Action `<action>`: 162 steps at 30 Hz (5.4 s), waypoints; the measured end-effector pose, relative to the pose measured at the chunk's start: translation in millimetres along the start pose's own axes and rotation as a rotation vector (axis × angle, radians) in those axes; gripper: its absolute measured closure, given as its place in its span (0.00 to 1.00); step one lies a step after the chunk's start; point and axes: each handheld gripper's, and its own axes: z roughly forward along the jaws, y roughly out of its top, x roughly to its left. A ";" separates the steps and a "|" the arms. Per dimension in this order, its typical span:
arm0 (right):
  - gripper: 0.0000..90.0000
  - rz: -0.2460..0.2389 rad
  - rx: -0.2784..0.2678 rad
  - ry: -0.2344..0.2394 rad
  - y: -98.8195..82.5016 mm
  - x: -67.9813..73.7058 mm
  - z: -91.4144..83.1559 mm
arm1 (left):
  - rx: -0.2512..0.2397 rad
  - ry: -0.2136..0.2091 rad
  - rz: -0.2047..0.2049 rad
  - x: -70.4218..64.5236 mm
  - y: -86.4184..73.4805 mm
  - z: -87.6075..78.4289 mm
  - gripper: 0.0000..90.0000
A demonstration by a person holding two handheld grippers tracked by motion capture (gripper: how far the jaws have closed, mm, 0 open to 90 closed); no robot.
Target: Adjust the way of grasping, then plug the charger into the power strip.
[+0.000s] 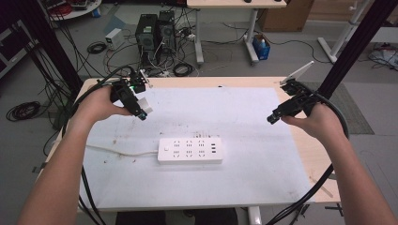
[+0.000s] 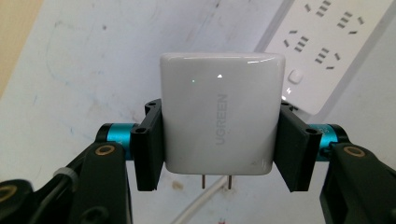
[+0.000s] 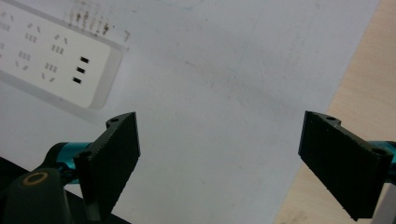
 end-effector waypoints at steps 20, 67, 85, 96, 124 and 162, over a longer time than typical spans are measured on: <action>0.34 0.185 -0.118 0.516 11.8 52.5 1.0 | -0.487 -0.227 0.275 -82.2 58.9 32.0 0.47; 0.69 -0.453 0.036 -0.007 48.5 102.6 -17.7 | 0.217 0.102 -0.101 -25.4 -23.9 15.5 0.24; 0.69 -0.925 0.112 0.017 62.1 174.6 39.9 | 0.133 0.083 -0.122 -33.9 -53.8 8.9 0.24; 0.69 -1.073 0.205 0.061 62.2 211.8 100.9 | 0.107 0.076 -0.076 -43.0 -52.6 8.6 0.24; 0.70 -1.224 0.329 0.012 67.3 214.8 159.1 | 0.112 0.043 -0.071 -44.1 -54.4 28.6 0.24; 0.23 -0.214 -0.017 0.022 4.8 48.4 48.1 | 0.055 0.102 -0.091 -24.1 -54.2 23.0 0.18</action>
